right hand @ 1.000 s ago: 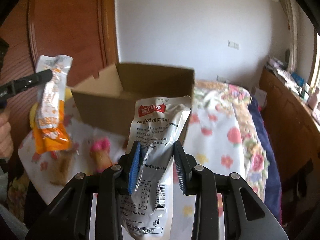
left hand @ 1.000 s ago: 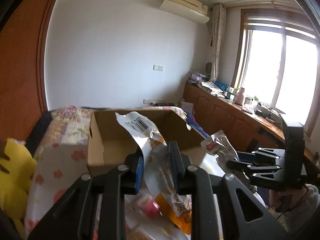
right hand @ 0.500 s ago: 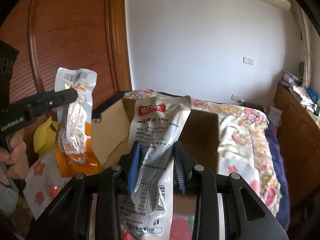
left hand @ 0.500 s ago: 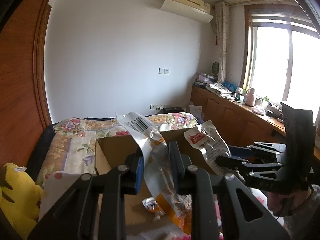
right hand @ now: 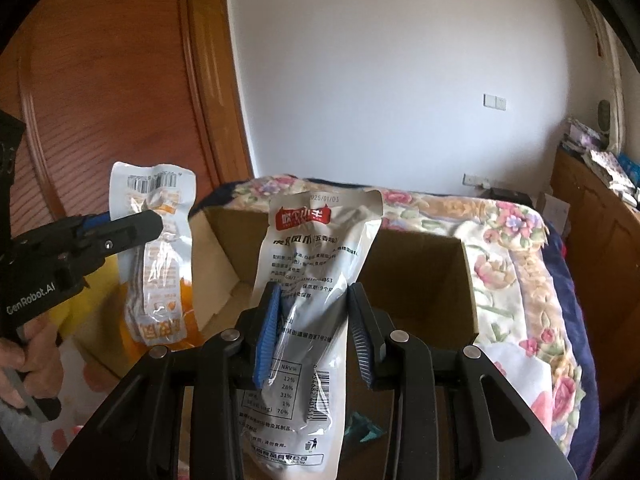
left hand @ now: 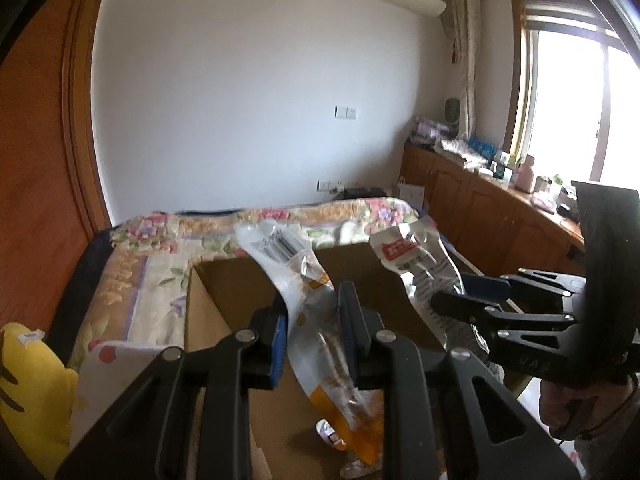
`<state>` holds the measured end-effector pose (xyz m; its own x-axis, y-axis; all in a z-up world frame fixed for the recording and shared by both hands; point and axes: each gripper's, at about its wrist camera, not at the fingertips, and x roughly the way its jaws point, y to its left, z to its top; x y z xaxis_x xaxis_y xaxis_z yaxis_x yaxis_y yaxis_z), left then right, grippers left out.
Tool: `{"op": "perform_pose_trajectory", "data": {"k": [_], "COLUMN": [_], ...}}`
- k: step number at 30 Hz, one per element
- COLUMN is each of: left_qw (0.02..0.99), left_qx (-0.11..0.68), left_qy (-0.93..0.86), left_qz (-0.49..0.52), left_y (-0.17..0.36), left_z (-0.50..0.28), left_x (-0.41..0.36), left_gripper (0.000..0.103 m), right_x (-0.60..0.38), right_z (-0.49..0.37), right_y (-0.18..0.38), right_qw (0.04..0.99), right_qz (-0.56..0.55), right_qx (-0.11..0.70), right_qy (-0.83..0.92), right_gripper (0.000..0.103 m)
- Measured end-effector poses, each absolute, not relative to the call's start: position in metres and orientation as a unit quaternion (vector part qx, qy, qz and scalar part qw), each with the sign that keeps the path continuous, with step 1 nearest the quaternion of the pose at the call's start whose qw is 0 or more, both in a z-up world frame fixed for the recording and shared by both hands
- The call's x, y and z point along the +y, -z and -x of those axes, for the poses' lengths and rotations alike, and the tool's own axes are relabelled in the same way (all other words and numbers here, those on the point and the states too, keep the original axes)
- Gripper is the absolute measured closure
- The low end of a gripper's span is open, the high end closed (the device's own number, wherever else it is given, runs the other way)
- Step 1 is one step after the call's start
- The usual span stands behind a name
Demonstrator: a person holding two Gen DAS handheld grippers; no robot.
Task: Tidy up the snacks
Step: 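Carry both held packets toward the cardboard box, then open both tools over the box to drop the packets inside, then move both open tools back to the snack pile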
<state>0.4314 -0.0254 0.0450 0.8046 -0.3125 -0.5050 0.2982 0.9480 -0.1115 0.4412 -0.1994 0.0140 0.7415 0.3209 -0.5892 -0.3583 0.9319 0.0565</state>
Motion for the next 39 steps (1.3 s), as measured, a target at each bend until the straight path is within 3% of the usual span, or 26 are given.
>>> {"op": "perform_pose_trajectory", "data": {"k": [3, 6, 9, 24, 39], "left_qw": [0.948, 0.946, 0.946, 0.952, 0.942], "left_qx": [0.275, 0.281, 0.282, 0.257, 0.298], "left_qy": [0.158, 0.159, 0.160, 0.164, 0.150], "left_qz": [0.017, 0.019, 0.015, 0.008, -0.029], "left_y": [-0.039, -0.038, -0.040, -0.075, -0.009], "left_z": [-0.432, -0.431, -0.425, -0.338, -0.242], "left_x": [-0.028, -0.029, -0.032, -0.018, 0.001], "left_gripper": [0.078, 0.074, 0.073, 0.056, 0.054], "right_x": [-0.197, -0.196, -0.198, -0.217, -0.211], "right_z": [-0.441, -0.437, -0.432, -0.334, -0.246], "right_y": [-0.005, -0.002, -0.005, -0.043, 0.022], "right_qw": [0.929, 0.930, 0.930, 0.930, 0.910], "right_qz": [0.035, 0.042, 0.044, 0.032, 0.006], "right_qx": [0.323, 0.325, 0.327, 0.316, 0.363], "right_qy": [-0.176, -0.169, -0.161, -0.183, -0.202], "right_gripper": [0.065, 0.067, 0.057, 0.055, 0.051]}}
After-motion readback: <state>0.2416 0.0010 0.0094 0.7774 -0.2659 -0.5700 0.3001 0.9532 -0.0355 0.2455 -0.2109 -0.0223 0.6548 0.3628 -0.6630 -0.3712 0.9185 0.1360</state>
